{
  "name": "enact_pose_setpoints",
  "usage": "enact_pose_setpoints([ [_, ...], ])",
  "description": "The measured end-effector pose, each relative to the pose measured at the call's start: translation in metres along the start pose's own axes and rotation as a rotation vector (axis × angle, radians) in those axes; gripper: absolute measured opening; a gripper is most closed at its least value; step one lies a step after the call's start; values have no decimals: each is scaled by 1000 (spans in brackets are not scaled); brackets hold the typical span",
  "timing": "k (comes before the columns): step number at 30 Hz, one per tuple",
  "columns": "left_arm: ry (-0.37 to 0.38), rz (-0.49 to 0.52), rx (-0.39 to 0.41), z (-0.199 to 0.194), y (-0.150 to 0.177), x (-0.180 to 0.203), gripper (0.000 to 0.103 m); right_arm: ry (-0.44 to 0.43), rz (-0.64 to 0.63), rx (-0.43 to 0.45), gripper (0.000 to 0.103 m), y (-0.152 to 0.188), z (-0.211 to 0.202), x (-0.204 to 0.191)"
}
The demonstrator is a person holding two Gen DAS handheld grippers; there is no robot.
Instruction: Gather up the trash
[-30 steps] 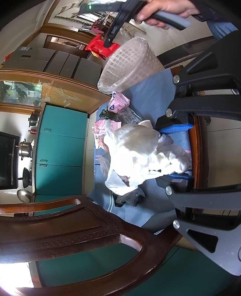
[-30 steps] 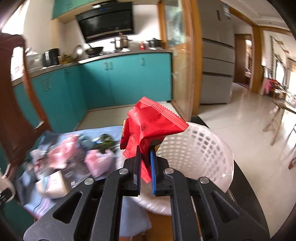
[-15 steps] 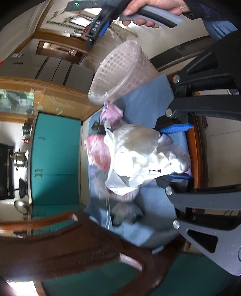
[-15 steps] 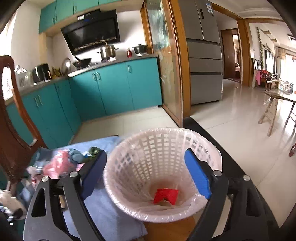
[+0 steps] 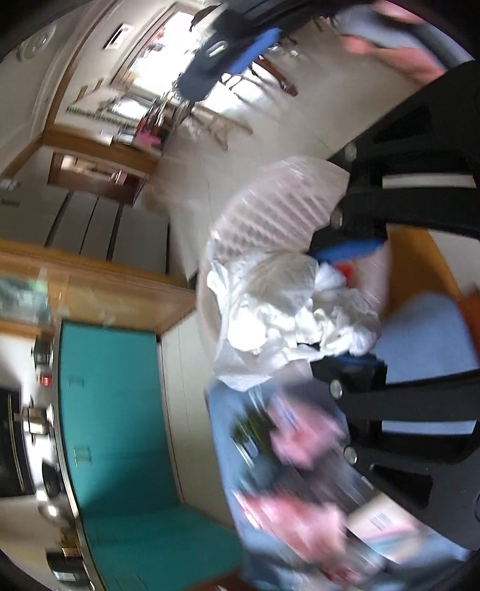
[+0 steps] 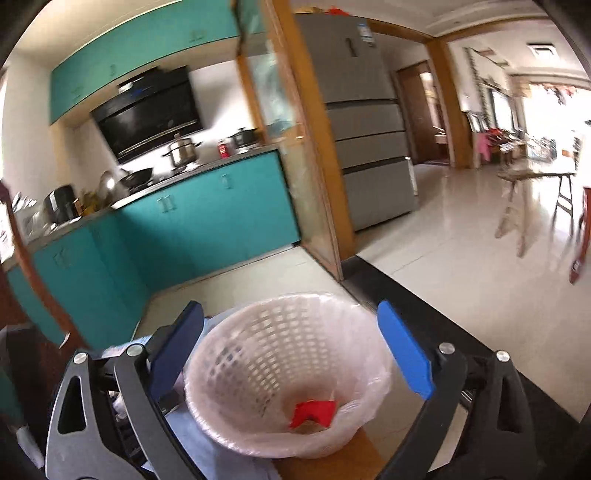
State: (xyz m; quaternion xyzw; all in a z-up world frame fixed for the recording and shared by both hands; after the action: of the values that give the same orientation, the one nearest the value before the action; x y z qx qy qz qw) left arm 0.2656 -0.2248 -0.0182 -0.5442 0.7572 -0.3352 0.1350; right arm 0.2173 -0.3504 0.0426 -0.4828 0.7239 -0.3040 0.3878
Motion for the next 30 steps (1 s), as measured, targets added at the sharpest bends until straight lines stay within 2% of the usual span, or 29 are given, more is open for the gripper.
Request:
enact_pose_setpoints([
  [1, -3, 3, -2, 9, -5, 4, 83, 0, 13, -9, 93, 0, 2, 4],
  [2, -32, 1, -1, 19, -11, 8, 91, 1, 26, -19, 93, -1, 4, 8],
  [5, -73, -27, -15, 26, -9, 4, 91, -8, 37, -30, 93, 1, 7, 10],
  [8, -73, -63, -1, 1, 5, -16, 93, -25, 12, -36, 93, 3, 7, 2],
  [14, -218, -82, 100, -103, 55, -80, 99, -88, -74, -64, 93, 19, 0, -35],
  [17, -302, -149, 137, -155, 92, -126, 99, -134, -135, -89, 93, 34, -6, -63],
  [20, -348, -227, 151, -186, 127, -162, 99, -196, -205, -131, 93, 53, -16, -96],
  [24, -372, -288, 164, -202, 161, -192, 99, -253, -300, -170, 93, 84, -34, -133],
  [27, -355, -271, 136, -204, 165, -197, 99, -291, -350, -209, 93, 110, -44, -150],
  [30, -352, -247, 137, -202, 167, -192, 99, -303, -374, -204, 93, 123, -53, -161],
])
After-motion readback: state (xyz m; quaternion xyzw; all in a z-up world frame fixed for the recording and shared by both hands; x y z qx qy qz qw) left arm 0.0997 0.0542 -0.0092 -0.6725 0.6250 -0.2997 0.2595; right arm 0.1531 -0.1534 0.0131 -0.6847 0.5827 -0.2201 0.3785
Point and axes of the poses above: each gripper's, at about its wrist camera, not at the fingertips, and z roughly the way its jaws point, x to its right, y to its underside, the point moved 4 cm from there along z, roughly the way its jaws point, and after that the axes turned 8 degrees about -x, right-handed, at the moved point
